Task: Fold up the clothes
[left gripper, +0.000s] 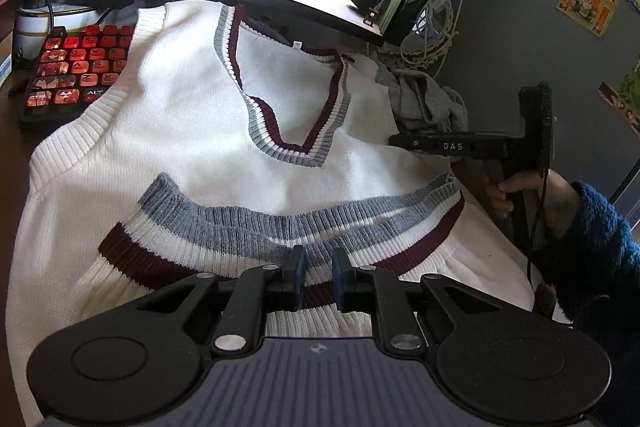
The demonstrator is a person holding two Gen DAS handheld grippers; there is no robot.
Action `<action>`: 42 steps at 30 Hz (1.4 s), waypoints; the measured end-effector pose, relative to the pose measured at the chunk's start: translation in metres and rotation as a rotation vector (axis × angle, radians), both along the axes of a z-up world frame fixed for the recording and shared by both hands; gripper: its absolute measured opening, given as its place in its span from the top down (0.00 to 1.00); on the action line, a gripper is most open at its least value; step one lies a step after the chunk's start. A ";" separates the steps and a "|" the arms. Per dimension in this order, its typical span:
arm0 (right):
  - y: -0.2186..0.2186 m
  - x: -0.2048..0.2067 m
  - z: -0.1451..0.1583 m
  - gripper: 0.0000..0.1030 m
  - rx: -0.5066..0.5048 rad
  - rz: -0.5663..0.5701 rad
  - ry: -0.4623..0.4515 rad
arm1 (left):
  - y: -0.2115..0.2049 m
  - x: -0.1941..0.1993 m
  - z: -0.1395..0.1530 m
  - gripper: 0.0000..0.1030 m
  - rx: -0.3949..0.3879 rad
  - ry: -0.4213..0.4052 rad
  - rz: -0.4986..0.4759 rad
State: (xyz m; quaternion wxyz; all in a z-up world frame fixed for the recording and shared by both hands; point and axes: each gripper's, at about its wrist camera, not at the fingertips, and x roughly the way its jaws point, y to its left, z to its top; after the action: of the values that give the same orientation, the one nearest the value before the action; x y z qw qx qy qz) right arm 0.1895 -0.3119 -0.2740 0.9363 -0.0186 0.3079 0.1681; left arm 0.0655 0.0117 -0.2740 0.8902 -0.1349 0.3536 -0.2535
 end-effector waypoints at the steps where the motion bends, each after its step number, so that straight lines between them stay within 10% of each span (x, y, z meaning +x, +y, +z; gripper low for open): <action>1: -0.002 -0.006 0.005 0.97 0.006 -0.026 -0.035 | 0.000 0.000 0.000 0.86 0.000 0.001 0.000; 13: -0.034 -0.015 0.002 0.82 0.108 -0.258 -0.045 | 0.000 -0.001 0.001 0.86 0.009 -0.003 -0.003; 27: -0.025 0.061 -0.003 0.73 0.238 -0.150 0.039 | -0.002 -0.003 0.002 0.85 0.020 -0.015 -0.008; 30: -0.024 0.068 -0.010 0.86 0.267 -0.135 0.057 | 0.001 -0.001 0.002 0.85 0.008 -0.008 -0.011; 37: -0.003 0.058 0.008 0.96 -0.065 -0.150 -0.122 | 0.002 -0.002 0.001 0.85 -0.003 -0.008 -0.010; 42: -0.029 0.050 0.025 0.87 0.088 -0.105 -0.053 | 0.003 -0.001 0.000 0.85 -0.012 -0.002 -0.012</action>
State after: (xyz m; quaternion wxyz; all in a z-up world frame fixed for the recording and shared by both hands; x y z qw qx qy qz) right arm 0.2399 -0.3404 -0.2493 0.9516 0.0342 0.2756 0.1315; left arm 0.0642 0.0148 -0.2741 0.8882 -0.1377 0.3522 -0.2609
